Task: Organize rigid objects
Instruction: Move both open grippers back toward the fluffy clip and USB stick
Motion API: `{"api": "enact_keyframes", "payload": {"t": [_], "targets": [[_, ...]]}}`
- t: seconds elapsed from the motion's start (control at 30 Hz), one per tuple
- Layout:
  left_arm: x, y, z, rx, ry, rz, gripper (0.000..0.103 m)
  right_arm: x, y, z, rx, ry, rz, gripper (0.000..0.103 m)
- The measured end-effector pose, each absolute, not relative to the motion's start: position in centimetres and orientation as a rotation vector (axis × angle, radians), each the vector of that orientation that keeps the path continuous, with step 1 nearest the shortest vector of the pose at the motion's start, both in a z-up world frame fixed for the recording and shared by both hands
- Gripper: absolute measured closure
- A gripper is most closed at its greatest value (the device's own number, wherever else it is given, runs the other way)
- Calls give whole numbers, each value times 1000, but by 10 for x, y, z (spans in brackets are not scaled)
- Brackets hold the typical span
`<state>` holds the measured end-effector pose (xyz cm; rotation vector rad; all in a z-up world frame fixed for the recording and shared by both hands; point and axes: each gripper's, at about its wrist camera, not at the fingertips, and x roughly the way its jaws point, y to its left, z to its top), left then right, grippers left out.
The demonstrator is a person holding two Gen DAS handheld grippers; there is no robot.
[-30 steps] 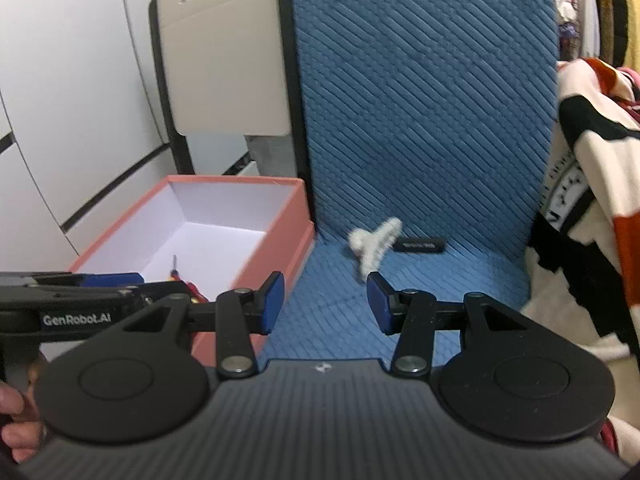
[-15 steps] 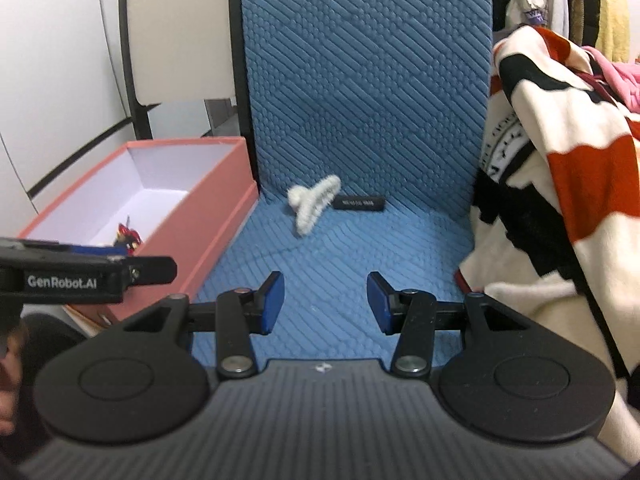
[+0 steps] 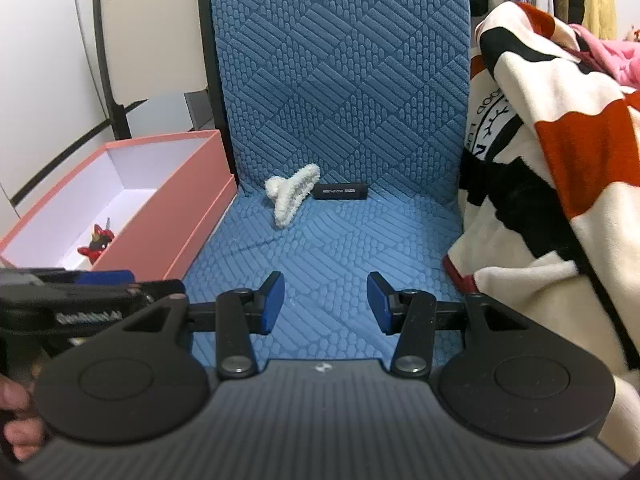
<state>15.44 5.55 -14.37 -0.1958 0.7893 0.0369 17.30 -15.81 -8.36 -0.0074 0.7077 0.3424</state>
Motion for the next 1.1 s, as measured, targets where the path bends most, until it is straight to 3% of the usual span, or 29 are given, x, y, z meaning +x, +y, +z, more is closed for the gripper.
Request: {"api": "enact_keyframes", "payload": {"t": [0.5,0.9,0.97,1.0,1.1], "targets": [[199,20,-159,-67,701,-29,31,235,-174,-98,147,707,326,54],[276,23,-183,-105,765,3,32,297,-181,-125,285,794,377,52],[288,27,-190,-120,782,12,36,309,-178,-129,281,809,378,52],[295,29,-193,-120,786,17,44,317,-176,-131,278,816,383,52],[311,33,-204,-103,792,39,52,338,-169,-138,269,831,406,52]]}}
